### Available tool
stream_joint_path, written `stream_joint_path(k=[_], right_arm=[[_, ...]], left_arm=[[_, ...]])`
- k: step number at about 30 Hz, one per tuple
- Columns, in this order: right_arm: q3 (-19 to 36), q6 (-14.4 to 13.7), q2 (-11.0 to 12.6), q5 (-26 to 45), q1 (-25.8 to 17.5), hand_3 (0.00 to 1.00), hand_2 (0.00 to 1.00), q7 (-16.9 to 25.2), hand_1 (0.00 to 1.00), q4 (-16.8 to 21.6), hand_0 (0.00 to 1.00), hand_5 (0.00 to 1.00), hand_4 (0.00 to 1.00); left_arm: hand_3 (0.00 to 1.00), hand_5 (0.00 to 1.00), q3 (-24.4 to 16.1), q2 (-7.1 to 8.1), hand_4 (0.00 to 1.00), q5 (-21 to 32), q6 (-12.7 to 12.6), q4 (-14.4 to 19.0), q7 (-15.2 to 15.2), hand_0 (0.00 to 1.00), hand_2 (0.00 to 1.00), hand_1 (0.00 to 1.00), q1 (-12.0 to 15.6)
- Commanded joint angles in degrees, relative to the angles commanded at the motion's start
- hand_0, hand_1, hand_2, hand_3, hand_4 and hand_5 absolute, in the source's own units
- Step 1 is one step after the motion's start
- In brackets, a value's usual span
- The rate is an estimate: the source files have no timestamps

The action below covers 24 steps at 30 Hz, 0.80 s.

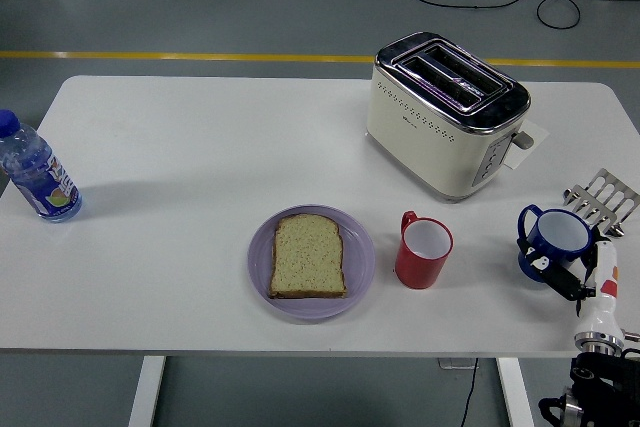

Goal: Pick up the cup,pour liquid into bread,place the cup on the desk

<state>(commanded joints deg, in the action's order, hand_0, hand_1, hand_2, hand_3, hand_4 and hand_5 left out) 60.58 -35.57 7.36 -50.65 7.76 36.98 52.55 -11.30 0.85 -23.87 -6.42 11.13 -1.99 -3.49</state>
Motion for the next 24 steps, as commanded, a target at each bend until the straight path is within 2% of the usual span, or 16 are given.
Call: stream_joint_path(k=[8, 24], right_arm=[[-1.8, -0.1, -0.2, 1.9, 0.3, 0.525, 0.559, 0.0, 0.418, -1.0, 0.468, 0.085, 0.577], [-2.2, 0.1, -0.5, 1.6, 1.5, 0.524, 0.557, 0.0, 0.416, -2.1, 0.470, 0.094, 0.590]], left_arm=[[0.526, 0.727, 0.4, 0.04, 0.305, 0.1, 0.0, 0.0, 0.0, 0.648, 0.610, 0.616, 0.3], [0.526, 0.733, -0.3, 0.05, 0.306, -0.1, 0.0, 0.0, 0.0, 0.648, 0.609, 0.615, -0.1]])
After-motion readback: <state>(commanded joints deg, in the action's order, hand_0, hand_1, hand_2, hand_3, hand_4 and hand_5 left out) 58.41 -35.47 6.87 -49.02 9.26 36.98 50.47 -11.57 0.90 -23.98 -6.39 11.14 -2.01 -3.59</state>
